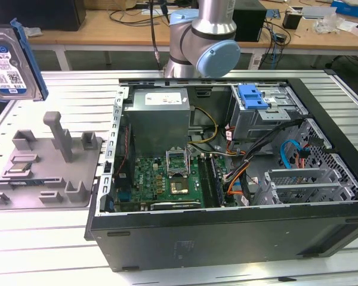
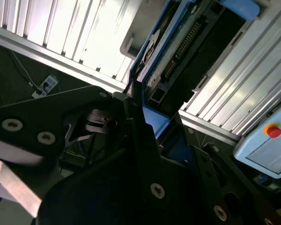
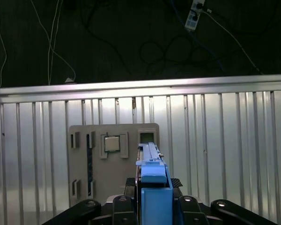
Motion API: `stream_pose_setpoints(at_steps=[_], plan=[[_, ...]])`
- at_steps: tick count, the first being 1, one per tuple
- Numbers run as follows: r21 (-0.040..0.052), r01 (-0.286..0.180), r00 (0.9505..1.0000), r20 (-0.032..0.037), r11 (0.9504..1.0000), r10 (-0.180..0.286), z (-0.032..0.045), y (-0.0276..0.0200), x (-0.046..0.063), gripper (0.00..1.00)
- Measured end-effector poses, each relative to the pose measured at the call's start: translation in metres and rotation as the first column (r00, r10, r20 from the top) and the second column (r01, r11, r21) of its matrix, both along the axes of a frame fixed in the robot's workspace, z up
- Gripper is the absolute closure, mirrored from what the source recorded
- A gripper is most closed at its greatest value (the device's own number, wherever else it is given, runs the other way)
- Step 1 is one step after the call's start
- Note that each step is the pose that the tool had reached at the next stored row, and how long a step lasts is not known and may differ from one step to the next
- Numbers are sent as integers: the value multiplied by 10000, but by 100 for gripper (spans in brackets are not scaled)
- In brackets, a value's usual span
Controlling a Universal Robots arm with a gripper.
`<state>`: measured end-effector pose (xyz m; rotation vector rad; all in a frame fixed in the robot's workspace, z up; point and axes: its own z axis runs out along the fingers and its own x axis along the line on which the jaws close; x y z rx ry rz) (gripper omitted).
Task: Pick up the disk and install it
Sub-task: 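Pick up the disk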
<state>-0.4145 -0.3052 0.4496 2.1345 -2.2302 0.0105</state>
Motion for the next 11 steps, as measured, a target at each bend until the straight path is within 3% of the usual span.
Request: stream_pose_setpoints(at_steps=[8,11], plan=[[0,0,10000,0,10000,0,220,0,12,63],[0,0,10000,0,10000,0,354,0,18,63]])
